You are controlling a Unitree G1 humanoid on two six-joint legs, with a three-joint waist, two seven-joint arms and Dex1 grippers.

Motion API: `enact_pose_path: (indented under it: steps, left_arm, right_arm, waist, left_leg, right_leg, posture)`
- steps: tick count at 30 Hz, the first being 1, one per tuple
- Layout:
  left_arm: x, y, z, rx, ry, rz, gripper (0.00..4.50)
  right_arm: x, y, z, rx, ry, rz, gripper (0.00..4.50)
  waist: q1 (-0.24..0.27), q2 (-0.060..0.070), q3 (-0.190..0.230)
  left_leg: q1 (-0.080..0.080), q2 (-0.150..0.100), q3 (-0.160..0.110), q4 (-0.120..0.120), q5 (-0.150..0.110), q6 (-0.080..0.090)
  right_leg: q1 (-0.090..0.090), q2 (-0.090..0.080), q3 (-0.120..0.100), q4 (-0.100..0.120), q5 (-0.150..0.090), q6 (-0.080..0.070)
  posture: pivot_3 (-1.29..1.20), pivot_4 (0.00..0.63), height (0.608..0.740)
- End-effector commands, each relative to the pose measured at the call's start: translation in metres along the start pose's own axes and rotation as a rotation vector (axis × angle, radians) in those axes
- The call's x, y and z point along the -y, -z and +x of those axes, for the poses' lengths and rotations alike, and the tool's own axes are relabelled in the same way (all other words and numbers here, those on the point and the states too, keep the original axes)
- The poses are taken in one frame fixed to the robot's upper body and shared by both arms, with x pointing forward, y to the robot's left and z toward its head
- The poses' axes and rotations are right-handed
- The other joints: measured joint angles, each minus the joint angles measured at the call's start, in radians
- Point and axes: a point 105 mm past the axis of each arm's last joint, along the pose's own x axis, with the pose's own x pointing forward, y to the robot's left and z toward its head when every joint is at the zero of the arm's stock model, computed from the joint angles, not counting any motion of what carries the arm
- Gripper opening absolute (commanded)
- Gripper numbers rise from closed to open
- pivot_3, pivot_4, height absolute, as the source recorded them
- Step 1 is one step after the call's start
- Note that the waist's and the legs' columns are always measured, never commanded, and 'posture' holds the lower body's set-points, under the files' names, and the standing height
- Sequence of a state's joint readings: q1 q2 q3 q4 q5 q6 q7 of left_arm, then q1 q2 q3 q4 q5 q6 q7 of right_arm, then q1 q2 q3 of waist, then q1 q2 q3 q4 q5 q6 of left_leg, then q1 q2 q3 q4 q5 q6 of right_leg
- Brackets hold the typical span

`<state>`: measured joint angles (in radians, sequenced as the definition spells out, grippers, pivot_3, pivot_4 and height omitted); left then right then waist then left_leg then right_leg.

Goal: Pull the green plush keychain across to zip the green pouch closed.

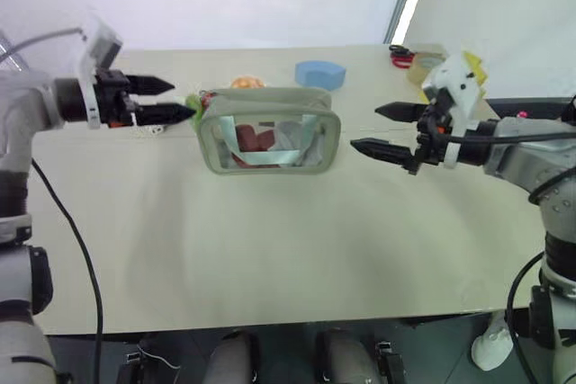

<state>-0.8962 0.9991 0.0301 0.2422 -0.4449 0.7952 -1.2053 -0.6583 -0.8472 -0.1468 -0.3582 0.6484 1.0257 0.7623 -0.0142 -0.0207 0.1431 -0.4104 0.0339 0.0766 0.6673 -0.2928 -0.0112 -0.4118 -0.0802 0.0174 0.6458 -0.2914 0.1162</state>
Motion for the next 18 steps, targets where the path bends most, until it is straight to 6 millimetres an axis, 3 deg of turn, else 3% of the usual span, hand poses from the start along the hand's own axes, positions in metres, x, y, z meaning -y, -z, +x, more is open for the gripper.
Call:
enact_pose_path:
  steps: [1, 9, 13, 18]
  left_arm:
    - [-0.004, -0.013, -0.013, 0.062, -0.062, 0.062, 4.46]
    - [-0.004, -0.002, -0.021, 0.086, -0.123, 0.038, 4.46]
    - [0.002, 0.004, -0.017, 0.064, -0.108, 0.049, 4.46]
    - [-0.001, 0.01, -0.01, 0.056, -0.108, 0.058, 4.46]
  right_arm:
    - [0.007, -0.005, -0.007, 0.043, 0.066, -0.061, 4.5]
    - [0.015, 0.0, -0.011, 0.034, 0.137, -0.093, 4.5]
    - [0.02, -0.007, -0.009, 0.043, 0.14, -0.117, 4.5]
    - [0.024, -0.001, -0.005, 0.023, 0.148, -0.136, 4.5]
  waist:
    - [0.002, 0.0, 0.0]
    - [0.002, 0.0, 0.0]
    - [0.002, 0.0, 0.0]
    - [0.003, 0.0, 0.0]
  left_leg:
    - [0.0, 0.0, 0.0, 0.0, 0.0, 0.0]
    - [0.0, 0.0, 0.0, 0.001, 0.0, 0.0]
    - [0.0, 0.0, 0.0, 0.001, 0.0, 0.0]
    - [0.0, 0.0, 0.0, 0.001, 0.0, 0.0]
  right_leg:
    - [0.0, 0.0, 0.0, 0.0, 0.0, 0.0]
    - [0.0, 0.0, 0.0, 0.0, 0.0, 0.0]
    - [0.0, 0.0, 0.0, 0.0, 0.0, 0.0]
    - [0.001, 0.0, 0.0, 0.0, 0.0, 0.0]
  posture:
    - [0.0, 0.15, 0.74]
    - [0.0, 0.15, 0.74]
    - [0.0, 0.15, 0.74]
    - [0.0, 0.15, 0.74]
